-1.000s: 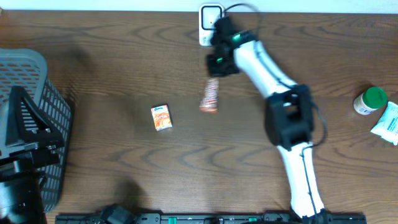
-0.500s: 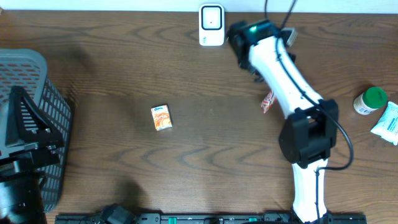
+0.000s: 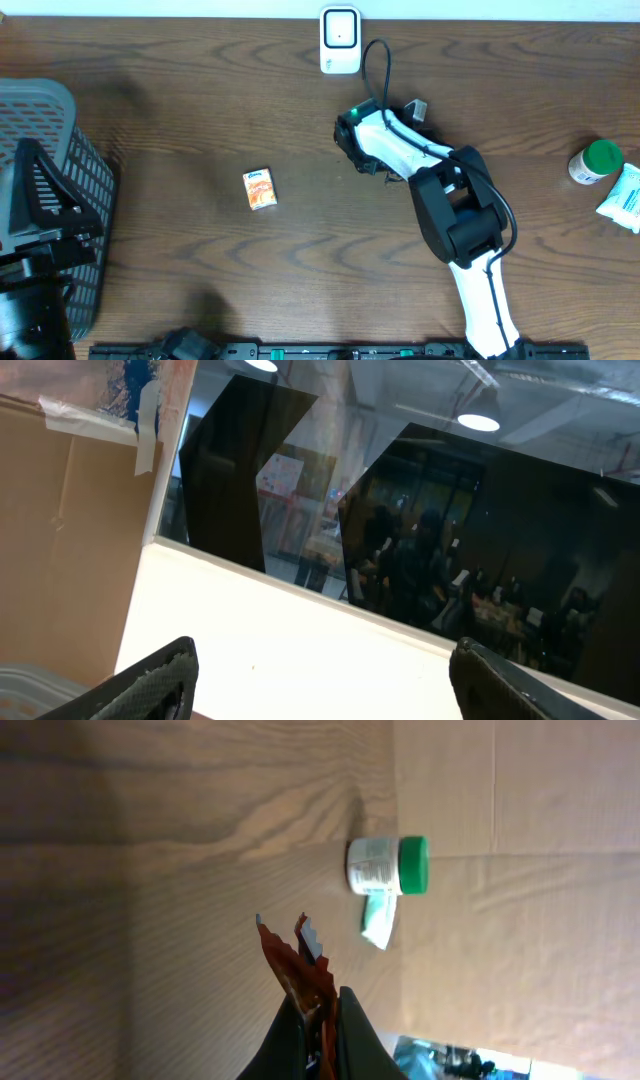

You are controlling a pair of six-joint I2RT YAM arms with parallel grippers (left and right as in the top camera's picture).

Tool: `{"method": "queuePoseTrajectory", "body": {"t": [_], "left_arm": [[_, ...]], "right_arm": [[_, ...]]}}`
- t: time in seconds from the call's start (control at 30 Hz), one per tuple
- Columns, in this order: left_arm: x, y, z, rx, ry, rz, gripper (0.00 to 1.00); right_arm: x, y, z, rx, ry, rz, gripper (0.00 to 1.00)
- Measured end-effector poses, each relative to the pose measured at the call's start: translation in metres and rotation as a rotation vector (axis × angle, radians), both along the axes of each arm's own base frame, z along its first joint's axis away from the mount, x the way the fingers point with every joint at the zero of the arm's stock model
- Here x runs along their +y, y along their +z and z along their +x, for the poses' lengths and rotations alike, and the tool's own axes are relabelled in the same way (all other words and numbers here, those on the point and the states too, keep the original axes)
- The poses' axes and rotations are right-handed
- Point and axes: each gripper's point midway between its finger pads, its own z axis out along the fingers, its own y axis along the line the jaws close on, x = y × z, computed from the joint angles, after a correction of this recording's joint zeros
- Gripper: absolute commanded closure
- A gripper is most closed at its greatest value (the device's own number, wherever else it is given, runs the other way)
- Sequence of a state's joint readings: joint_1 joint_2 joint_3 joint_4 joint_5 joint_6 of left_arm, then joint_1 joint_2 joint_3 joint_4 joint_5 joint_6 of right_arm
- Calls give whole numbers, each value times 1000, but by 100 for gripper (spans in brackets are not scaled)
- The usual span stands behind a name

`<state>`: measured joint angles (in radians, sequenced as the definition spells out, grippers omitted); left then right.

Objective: Scan the item barcode

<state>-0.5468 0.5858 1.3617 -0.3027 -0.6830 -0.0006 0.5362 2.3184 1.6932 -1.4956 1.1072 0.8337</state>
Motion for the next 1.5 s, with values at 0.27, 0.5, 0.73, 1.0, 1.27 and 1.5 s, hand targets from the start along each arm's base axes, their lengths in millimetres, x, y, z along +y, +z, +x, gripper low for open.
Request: {"method": "queuePoseTrajectory", "body": {"t": [0.27, 0.5, 0.73, 1.0, 1.27, 1.5], "left_arm": [[0, 0, 0, 0, 0, 0, 19], [0, 0, 0, 0, 0, 0, 19], [0, 0, 0, 0, 0, 0, 19], [0, 0, 0, 0, 0, -1, 19], [0, 0, 0, 0, 0, -1, 19], [0, 0, 0, 0, 0, -1, 19]], "right_arm": [[32, -12, 8, 118, 146, 8, 94], [64, -27, -1, 247, 250, 51, 41], [121, -51, -34, 365, 352, 178, 8], [153, -57, -98, 527, 339, 263, 14], [122, -52, -131, 596, 179, 205, 8], [84, -64, -147, 612, 192, 101, 1]]}}
